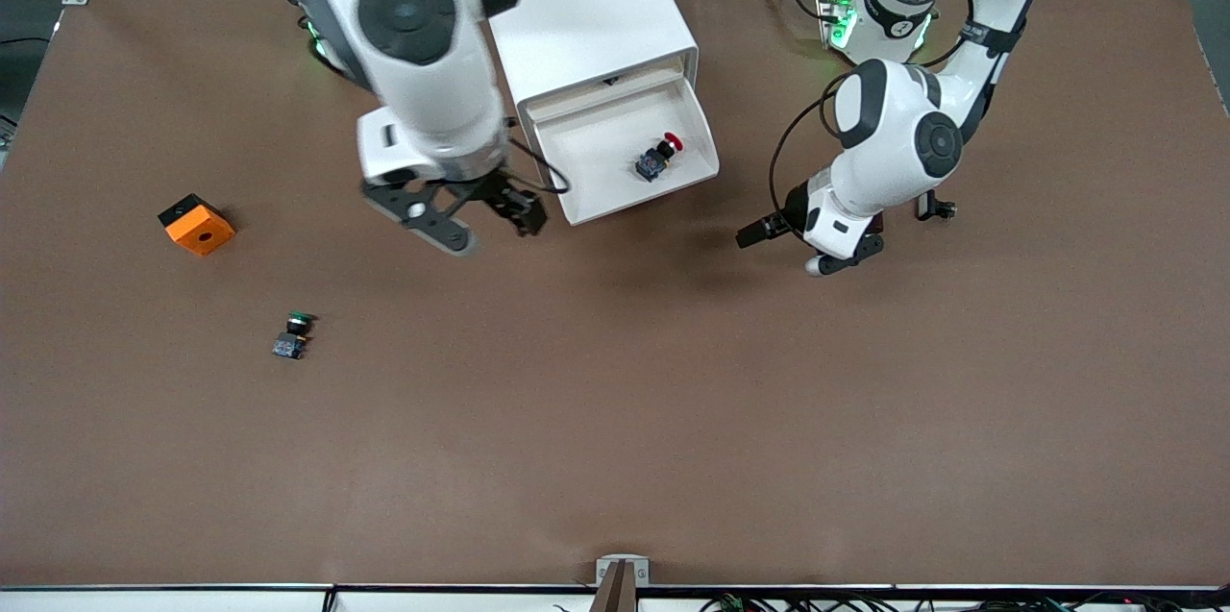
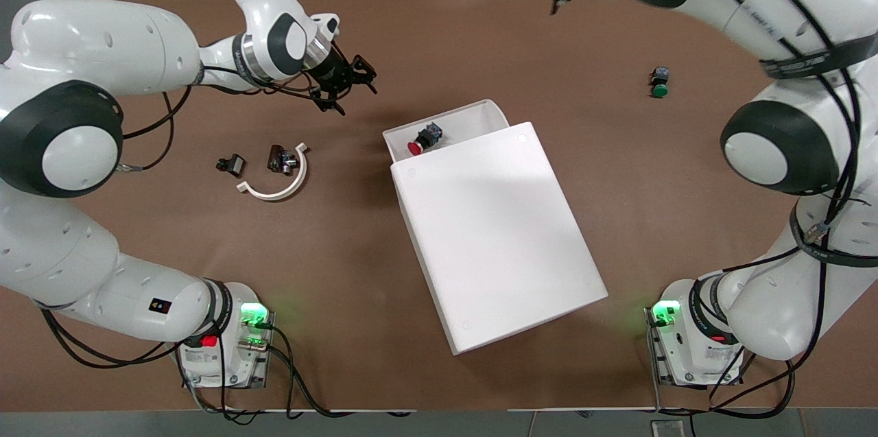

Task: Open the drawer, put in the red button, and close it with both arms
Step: 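Withdraw the right gripper to rest while the left gripper moves to the drawer front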

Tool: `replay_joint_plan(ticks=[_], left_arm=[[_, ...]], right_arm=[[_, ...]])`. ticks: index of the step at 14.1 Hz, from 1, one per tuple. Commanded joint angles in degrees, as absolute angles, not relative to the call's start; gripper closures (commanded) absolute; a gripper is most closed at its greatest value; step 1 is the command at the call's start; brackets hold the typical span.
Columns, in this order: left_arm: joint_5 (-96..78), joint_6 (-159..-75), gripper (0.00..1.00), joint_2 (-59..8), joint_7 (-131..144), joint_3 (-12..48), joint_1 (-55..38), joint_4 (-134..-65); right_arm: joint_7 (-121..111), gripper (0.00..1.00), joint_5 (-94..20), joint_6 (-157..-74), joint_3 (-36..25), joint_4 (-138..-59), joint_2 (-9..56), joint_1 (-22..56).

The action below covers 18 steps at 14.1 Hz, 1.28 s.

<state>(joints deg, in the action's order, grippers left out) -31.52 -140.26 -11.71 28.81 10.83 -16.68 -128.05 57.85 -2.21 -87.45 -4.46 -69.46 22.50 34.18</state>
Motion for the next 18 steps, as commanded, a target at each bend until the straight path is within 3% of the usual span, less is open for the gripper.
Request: replay_joint_plan(ticks=[1, 8, 14, 18], left_arm=[[-30.32, -141.33, 0.00, -11.78, 34.35, 10.55, -20.46, -128.50], [-22.25, -137.83, 0.00, -14.14, 45.78, 10.37, -24.79, -125.78], [-9.23, -126.31, 0.00, -18.10, 58.00, 10.46, -25.05, -114.98], [-9.14, -125.07, 0.00, -18.37, 61.16, 10.46, -27.24, -111.10]], right_arm=[[40.32, 0.00, -6.49, -82.81, -3.43, -69.96, 17.86, 22.46], [0.29, 0.00, -7.12, -71.90, -3.60, -70.14, 13.09, -2.27], [-0.79, 0.00, -3.34, -71.37, -3.52, -71.89, 13.62, -4.75], [-3.06, 0.00, -2.82, -71.37, -3.51, -71.89, 13.71, -4.75]])
